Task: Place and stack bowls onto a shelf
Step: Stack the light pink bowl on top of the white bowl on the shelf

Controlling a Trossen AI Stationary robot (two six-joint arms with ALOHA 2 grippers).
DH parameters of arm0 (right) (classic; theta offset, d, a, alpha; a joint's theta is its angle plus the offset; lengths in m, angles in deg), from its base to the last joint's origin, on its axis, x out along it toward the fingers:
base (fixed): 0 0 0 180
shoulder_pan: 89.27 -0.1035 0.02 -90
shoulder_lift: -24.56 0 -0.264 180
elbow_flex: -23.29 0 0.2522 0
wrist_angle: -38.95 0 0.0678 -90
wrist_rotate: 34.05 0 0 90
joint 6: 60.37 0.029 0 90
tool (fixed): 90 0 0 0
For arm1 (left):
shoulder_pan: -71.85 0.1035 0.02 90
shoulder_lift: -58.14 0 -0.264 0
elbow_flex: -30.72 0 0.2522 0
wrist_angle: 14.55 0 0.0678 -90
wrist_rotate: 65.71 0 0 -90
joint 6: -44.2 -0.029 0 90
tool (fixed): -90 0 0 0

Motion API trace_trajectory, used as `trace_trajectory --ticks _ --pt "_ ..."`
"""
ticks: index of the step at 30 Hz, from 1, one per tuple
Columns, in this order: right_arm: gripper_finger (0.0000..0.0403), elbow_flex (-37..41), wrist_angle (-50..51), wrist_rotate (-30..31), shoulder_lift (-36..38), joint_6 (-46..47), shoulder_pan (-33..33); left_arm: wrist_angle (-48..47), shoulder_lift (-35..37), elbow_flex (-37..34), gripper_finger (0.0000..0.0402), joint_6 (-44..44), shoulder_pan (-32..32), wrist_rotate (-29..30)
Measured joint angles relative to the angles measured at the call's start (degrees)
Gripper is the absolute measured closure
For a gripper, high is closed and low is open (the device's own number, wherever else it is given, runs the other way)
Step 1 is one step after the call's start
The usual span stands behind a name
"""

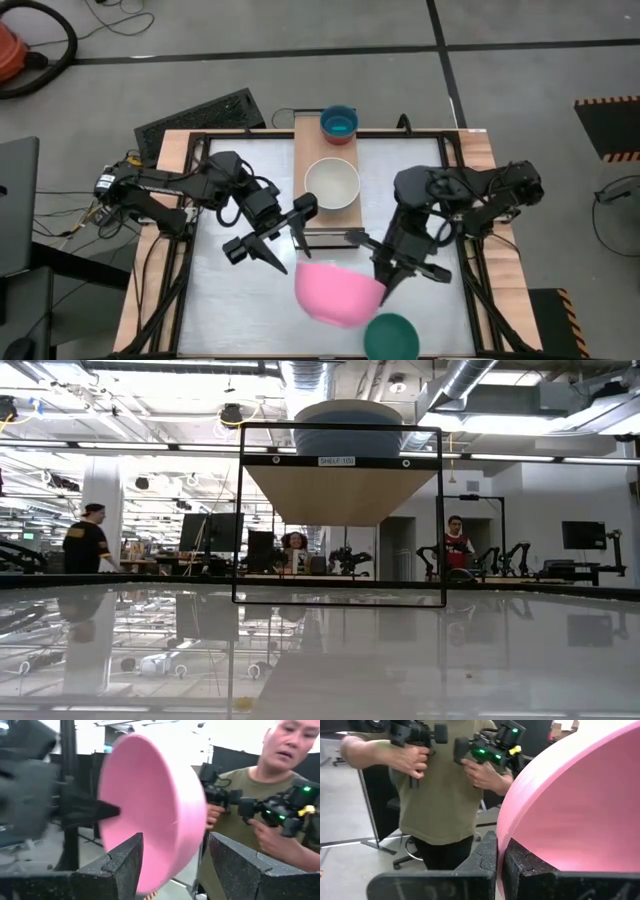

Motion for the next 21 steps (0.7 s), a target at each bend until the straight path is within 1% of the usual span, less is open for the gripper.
trace_trajectory --ticks 5,10,13,21 --pt "0.0377 0.0 0.8 -0.6 0.0 0.2 2.2 1.5 -0.1 0.0 0.0189 0.2 -0.8 -2.2" --pt "0.0377 0.0 0.8 -2.7 0.0 0.2 2.9 1.4 -0.1 0.0 0.0196 -2.1 -1.1 -2.3" --pt "0.0377 0.0 0.8 -2.8 0.0 0.2 2.9 1.4 -0.1 0.0 0.0222 -3.7 -1.1 -2.2" --pt "0.0373 0.0 0.9 -3.2 0.0 0.2 2.9 1.4 -0.5 0.0 0.0323 -6.8 -1.0 -0.8"
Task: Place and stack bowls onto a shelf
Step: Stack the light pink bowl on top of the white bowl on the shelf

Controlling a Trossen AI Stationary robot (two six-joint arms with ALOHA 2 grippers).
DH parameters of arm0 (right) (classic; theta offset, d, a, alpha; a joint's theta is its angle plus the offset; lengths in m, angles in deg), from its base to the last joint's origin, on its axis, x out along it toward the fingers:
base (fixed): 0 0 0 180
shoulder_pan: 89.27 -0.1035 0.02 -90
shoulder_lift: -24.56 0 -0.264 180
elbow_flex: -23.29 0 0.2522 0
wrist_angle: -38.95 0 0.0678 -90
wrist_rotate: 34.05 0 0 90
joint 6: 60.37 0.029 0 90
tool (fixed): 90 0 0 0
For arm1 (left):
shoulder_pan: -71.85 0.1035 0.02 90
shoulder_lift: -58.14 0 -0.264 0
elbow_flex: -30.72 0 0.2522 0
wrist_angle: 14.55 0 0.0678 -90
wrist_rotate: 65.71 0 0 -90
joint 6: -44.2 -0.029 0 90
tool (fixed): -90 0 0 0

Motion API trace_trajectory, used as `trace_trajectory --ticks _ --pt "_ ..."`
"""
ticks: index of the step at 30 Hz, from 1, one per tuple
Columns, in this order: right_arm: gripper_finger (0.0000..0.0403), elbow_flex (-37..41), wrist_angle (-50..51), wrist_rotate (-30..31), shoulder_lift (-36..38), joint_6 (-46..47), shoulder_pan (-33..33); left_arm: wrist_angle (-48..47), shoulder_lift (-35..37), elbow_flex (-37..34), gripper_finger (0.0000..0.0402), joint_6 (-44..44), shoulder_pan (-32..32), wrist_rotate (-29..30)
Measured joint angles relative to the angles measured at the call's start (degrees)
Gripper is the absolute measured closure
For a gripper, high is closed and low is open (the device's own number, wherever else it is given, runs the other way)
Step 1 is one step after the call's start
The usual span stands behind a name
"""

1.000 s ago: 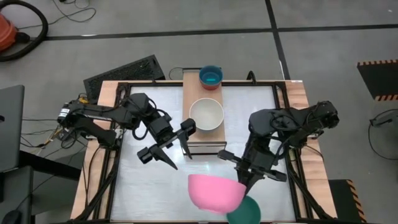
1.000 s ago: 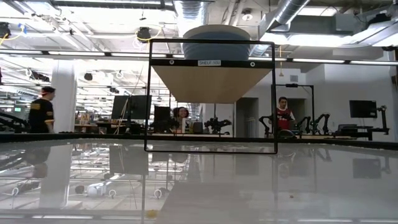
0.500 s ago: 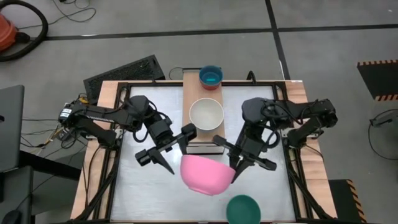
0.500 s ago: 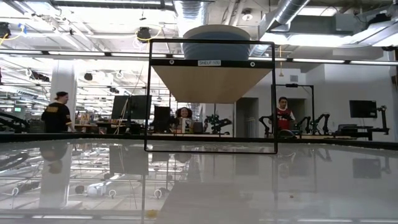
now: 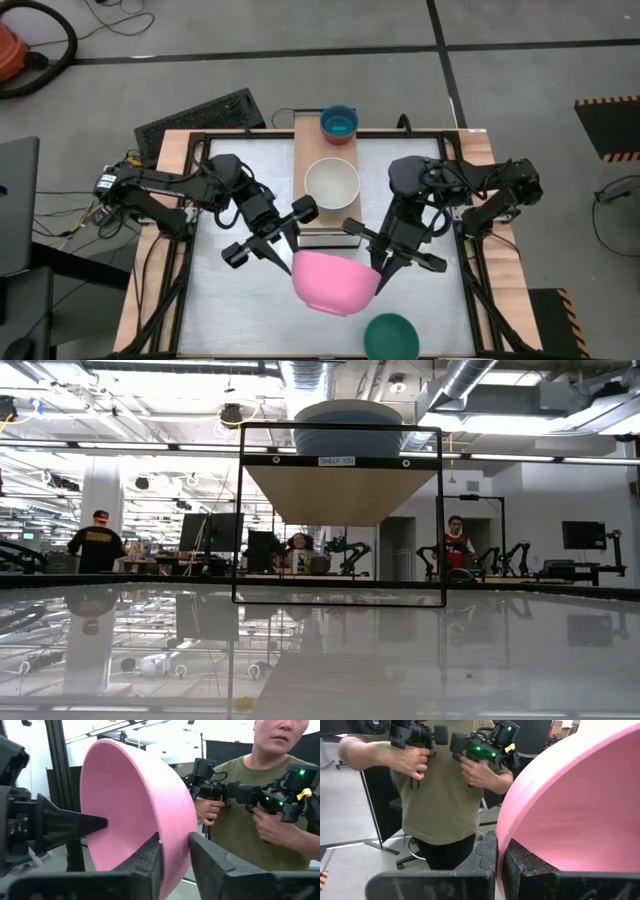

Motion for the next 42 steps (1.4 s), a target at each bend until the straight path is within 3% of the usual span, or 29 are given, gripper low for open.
trace_trajectory --ticks 10,16,22,32,37,42 --pt "0.0367 0.0 0.0 -0.7 0.0 0.4 0.4 1.5 -1.1 0.0 0.039 -0.1 -0.2 -2.4" --pt "0.0356 0.0 -2.6 1.7 0.1 10.5 1.4 2.6 -1.0 0.0 0.0396 1.1 -0.1 -3.0" --pt "0.0302 -0.1 -2.2 3.4 0.2 16.2 2.3 2.6 -1.0 0.0 0.0399 2.7 -0.2 -2.9" --pt "0.0155 0.0 -2.6 3.5 0.0 20.9 3.5 2.6 -1.1 0.0 0.0401 8.2 0.1 -0.8" --pt "0.0138 0.0 -2.2 -0.6 0.3 24.6 5.0 2.8 -0.8 0.0 0.0401 11.1 0.1 -3.8" --pt "0.0138 0.0 1.4 -0.9 1.3 25.3 7.5 3.4 0.2 0.0 0.0401 14.0 0.1 -6.5"
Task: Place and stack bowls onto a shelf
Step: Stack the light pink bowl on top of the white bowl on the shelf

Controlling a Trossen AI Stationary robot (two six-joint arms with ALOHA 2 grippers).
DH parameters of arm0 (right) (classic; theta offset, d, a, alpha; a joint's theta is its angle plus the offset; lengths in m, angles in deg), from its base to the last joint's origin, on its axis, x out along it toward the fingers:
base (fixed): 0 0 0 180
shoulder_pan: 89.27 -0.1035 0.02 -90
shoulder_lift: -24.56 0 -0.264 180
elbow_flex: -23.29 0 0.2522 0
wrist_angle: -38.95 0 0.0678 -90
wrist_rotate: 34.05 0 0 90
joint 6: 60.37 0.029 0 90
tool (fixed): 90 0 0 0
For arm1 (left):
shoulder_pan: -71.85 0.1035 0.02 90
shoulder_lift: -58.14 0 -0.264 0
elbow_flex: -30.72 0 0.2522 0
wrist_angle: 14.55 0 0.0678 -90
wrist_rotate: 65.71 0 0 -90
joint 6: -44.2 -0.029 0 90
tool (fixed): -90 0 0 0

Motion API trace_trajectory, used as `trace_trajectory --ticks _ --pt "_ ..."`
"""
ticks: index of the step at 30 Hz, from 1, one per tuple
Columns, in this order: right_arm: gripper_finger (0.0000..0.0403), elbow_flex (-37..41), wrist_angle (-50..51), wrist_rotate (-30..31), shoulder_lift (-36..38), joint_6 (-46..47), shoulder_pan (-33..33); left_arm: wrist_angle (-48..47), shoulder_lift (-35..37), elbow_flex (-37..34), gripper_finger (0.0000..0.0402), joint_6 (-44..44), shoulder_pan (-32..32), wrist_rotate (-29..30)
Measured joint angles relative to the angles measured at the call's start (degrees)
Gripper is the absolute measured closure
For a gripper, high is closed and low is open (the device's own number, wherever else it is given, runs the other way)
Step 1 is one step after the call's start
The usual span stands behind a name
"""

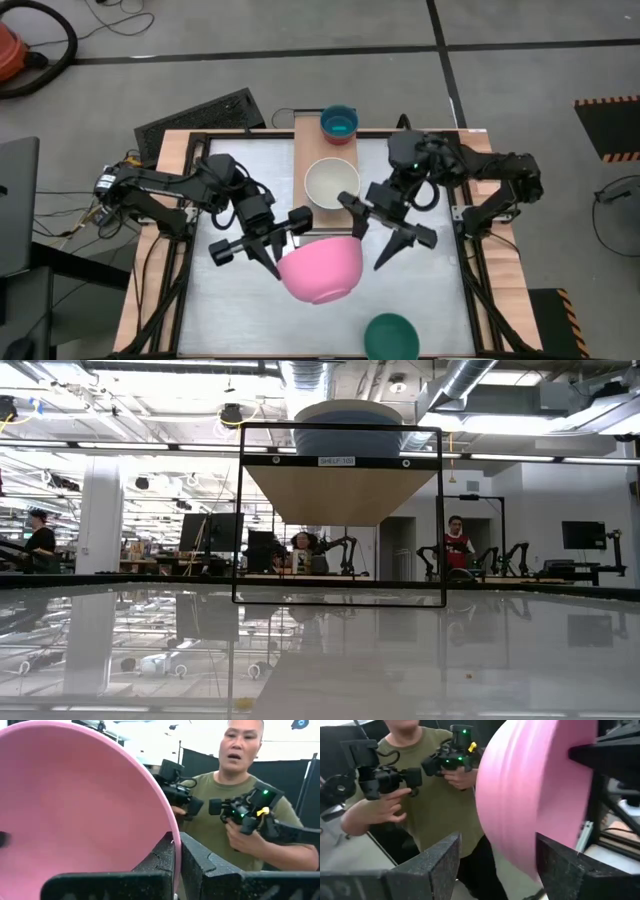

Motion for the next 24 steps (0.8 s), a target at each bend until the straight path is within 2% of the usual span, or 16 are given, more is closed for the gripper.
trace_trajectory --ticks 7,11,16,19,24 --pt "0.0138 0.0 6.8 -0.4 1.5 -0.6 6.4 -1.0 0.3 0.0 0.0401 4.8 0.0 -0.6" --pt "0.0138 0.0 12.7 -0.4 4.2 2.8 10.2 -10.5 2.0 0.0 0.0401 1.6 2.7 2.1" --pt "0.0138 0.0 19.5 1.2 9.8 3.8 13.7 -29.4 5.6 0.0 0.0401 -10.2 7.8 10.6" --pt "0.0138 0.0 19.5 6.4 13.2 3.9 14.6 -39.9 7.8 0.0 0.0401 -18.6 10.6 18.8" --pt "0.0138 -0.1 19.3 16.0 17.9 3.8 14.5 -51.0 8.8 0.0 0.0401 -37.1 12.6 33.2"
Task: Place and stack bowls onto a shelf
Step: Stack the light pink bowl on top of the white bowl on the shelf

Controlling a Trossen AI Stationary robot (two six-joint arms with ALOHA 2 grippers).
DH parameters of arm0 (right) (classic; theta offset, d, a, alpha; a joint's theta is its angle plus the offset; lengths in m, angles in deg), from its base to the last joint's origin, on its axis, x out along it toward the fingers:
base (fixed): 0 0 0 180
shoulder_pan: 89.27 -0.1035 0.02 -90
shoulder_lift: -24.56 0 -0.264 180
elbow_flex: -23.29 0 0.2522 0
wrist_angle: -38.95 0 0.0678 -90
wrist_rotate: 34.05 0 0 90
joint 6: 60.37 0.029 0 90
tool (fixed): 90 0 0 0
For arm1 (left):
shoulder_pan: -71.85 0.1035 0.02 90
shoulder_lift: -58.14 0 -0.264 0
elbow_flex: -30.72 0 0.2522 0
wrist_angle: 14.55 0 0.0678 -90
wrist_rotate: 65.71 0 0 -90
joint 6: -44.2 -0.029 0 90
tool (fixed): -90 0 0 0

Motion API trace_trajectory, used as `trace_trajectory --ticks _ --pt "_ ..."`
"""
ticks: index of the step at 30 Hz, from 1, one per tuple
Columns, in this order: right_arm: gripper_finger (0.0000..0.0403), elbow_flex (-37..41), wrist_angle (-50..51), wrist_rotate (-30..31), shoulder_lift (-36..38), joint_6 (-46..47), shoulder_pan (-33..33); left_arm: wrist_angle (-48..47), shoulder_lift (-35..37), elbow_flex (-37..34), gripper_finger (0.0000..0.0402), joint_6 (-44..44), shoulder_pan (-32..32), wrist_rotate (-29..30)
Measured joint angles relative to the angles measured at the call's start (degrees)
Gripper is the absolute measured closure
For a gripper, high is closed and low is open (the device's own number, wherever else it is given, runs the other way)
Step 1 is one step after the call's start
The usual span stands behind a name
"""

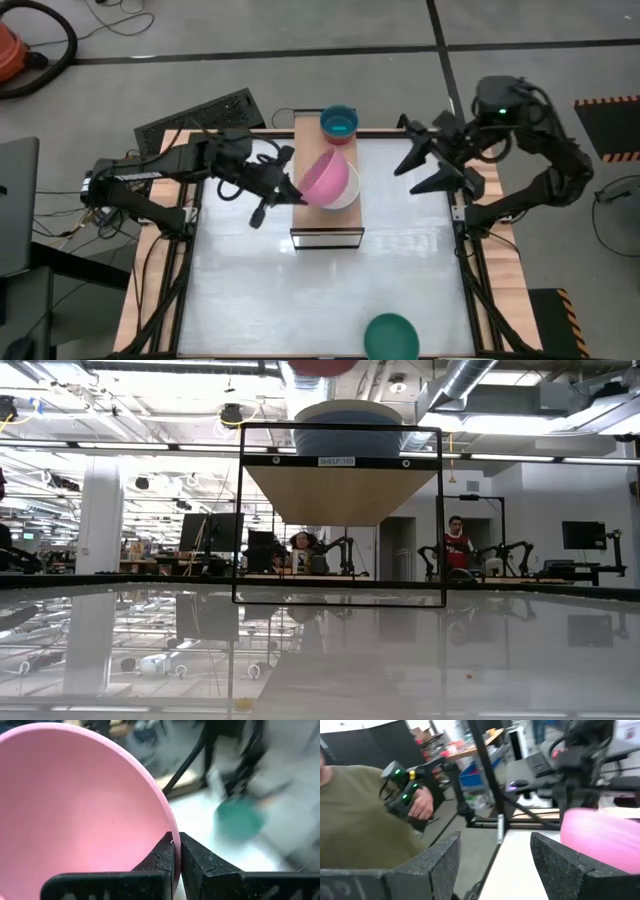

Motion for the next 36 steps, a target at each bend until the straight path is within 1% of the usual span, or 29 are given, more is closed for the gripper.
trace_trajectory --ticks 2,4,6,8,12,19,24,27,30,36 --pt "0.0138 0.0 0.0 1.7 0.7 0.0 0.0 -3.7 -0.2 0.0 0.0401 -8.2 0.0 4.8" --pt "0.0138 0.0 0.1 2.0 1.2 0.0 0.0 -6.7 -0.8 0.0 0.0401 -15.9 0.0 8.1" --pt "0.0138 0.0 0.2 2.1 1.4 0.0 0.0 -9.2 -1.8 0.0 0.0401 -21.0 0.0 10.7" --pt "0.0138 0.0 0.3 2.1 1.5 0.0 0.0 -10.1 -2.6 0.0 0.0401 -24.1 0.0 12.3" --pt "0.0138 0.0 1.0 2.1 0.7 -0.1 0.0 -12.2 -4.1 1.2 0.0401 -27.3 0.0 14.6" --pt "0.0138 0.1 3.8 1.7 -1.1 -0.1 -0.3 -25.2 -11.9 12.2 0.0401 -33.7 0.0 19.9" --pt "0.0138 0.1 4.2 0.9 -2.5 -0.2 -0.4 -31.6 -17.9 19.2 0.0402 -38.7 0.0 20.6" --pt "0.0138 0.1 5.1 0.2 -2.9 -0.2 -0.7 -34.4 -20.5 22.2 0.0401 -41.0 -0.2 20.9" --pt "0.0138 0.1 5.8 0.1 -3.0 -0.2 -0.7 -36.1 -22.5 23.8 0.0401 -43.0 -0.5 21.6" --pt "0.0138 0.1 6.4 0.1 -3.0 -0.3 -1.5 -37.7 -23.8 24.0 0.0401 -46.6 -1.2 22.0"
